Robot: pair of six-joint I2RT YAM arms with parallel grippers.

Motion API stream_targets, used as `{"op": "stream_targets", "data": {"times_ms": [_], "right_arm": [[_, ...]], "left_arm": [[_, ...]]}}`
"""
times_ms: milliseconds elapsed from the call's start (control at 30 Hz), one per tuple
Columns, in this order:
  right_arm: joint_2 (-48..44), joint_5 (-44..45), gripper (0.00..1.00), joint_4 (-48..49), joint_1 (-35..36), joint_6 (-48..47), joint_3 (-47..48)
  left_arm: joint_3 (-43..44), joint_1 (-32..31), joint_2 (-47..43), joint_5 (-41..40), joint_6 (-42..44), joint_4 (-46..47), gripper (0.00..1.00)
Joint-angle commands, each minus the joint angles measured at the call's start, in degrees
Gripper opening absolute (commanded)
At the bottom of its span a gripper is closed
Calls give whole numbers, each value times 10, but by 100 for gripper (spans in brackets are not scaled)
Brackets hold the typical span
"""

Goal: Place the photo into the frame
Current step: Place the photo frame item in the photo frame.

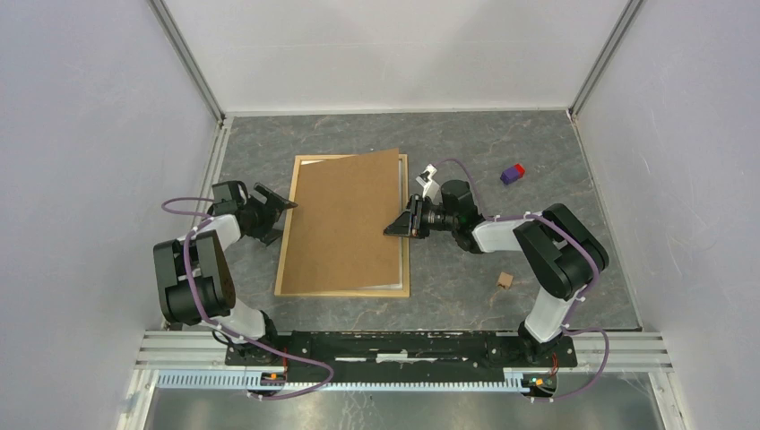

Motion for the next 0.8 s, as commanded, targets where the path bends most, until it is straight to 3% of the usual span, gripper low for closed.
{"op": "stream_targets", "data": {"times_ms": [0,433,633,767], "right_arm": [[-12,9,29,6,6,0,5],[-35,21,0,72,-13,65,-21],[-35,29,0,160,-25,121,-60],[-49,38,0,161,-30,120,-74]], "left_arm": [[-32,-8,3,13,-24,-65,100],[-44,-9,-42,4,-20,-60,100],[-52,-10,-54,3,-24,-53,100],[-58,-12,-61,-4,-28,-47,100]]}}
